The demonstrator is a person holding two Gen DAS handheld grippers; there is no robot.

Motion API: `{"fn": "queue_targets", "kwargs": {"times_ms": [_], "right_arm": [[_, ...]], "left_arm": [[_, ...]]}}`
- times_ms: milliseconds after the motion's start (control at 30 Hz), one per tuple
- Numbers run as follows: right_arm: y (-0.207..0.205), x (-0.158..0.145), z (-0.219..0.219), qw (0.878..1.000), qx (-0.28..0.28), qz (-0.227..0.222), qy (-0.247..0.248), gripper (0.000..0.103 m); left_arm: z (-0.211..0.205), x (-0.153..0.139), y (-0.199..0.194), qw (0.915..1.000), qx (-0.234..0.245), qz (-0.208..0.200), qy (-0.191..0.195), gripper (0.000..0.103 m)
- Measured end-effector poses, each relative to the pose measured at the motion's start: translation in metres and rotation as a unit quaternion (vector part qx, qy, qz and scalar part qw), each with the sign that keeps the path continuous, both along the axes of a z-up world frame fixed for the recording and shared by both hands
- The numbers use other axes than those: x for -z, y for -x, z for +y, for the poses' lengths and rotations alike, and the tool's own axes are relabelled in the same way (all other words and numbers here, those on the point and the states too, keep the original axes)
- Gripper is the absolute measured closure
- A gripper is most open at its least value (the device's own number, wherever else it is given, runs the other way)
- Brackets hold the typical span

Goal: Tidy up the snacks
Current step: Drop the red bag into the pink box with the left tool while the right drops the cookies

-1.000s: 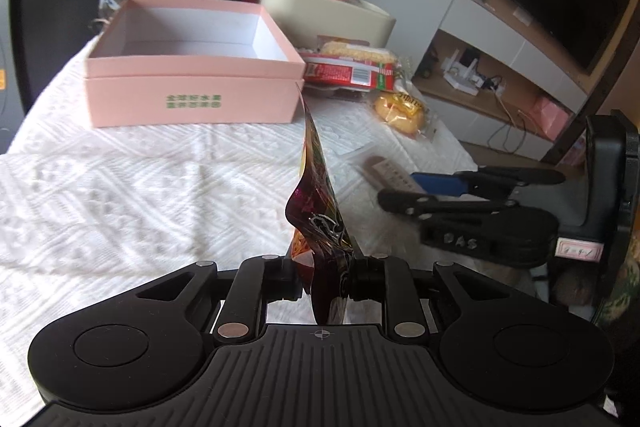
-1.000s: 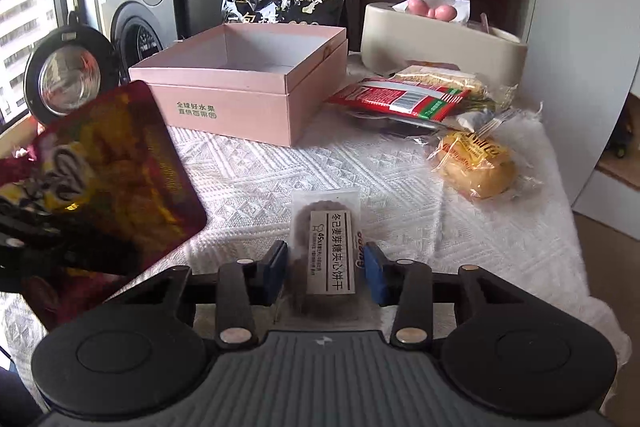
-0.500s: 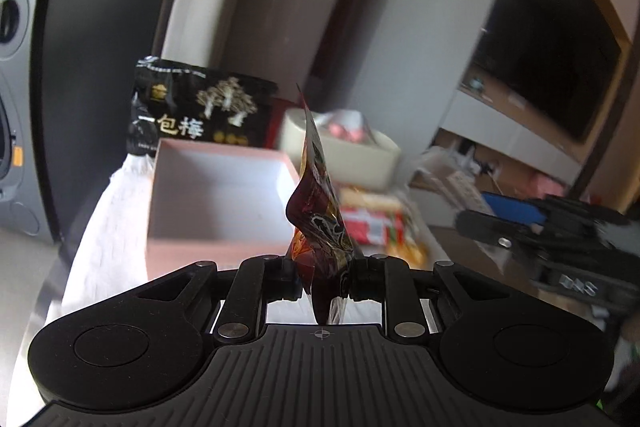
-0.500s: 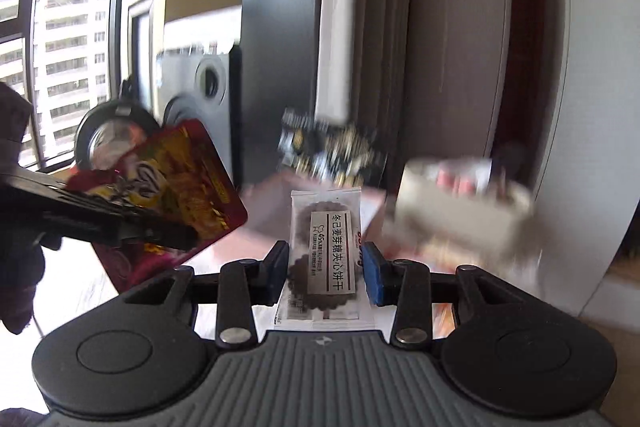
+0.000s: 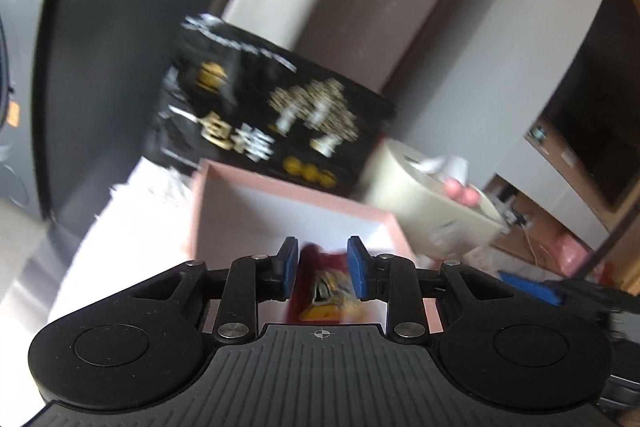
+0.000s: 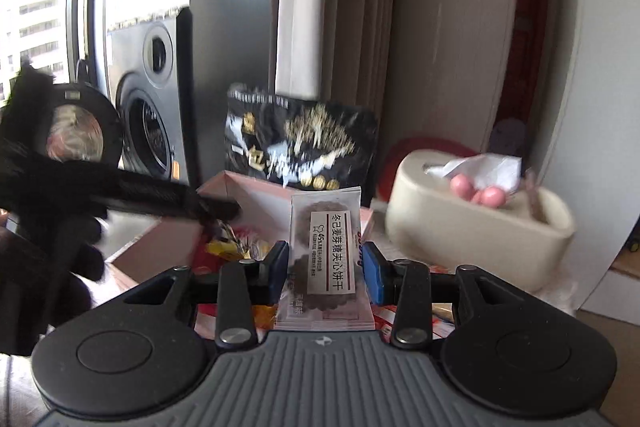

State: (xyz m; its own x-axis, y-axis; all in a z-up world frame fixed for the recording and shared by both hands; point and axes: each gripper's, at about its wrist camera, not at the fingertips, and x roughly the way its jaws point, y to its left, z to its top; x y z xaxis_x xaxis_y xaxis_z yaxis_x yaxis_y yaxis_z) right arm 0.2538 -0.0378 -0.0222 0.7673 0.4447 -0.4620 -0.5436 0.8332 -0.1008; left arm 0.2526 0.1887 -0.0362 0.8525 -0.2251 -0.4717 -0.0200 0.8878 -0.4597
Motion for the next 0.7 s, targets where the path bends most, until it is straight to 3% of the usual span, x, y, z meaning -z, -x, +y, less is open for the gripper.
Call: {"fn": "queue_targets", "kwargs": {"times_ms": [100, 233, 333, 533, 633, 700], "right_arm": [[-0.027, 0.017, 0.020, 1.000, -0.006, 0.021, -0.002, 0.064], [-0.046, 0.029, 0.040, 0.998, -0.025, 0.042, -0.026, 0.055], [-0.046, 0.028, 0.043, 0.999, -0.037, 0.028, -0.016, 0.052], [-0.032, 0.009, -0.023, 1.000, 0.016, -0.020, 0.007, 0.043], [-0.028, 0.011, -0.069, 0.998, 0.059, -0.022, 0.026, 0.034], [-0.026, 0.020, -0.094, 0.996, 0.084, -0.006, 0.041, 0.034]], "left_arm": [[0.013, 0.001, 0.008, 0.9998, -0.019, -0.009, 0.004, 0.072], [0.012, -0.002, 0.026, 0.9995, -0.024, -0.015, -0.012, 0.073], [0.006, -0.007, 0.040, 0.9995, -0.017, -0.023, -0.014, 0.073], [-0.034, -0.014, 0.061, 0.9979, 0.057, -0.030, 0.003, 0.073], [-0.063, -0.006, 0.065, 0.9938, 0.110, -0.016, 0.013, 0.073], [-0.083, 0.005, 0.063, 0.9904, 0.138, 0.002, 0.009, 0.073]]}}
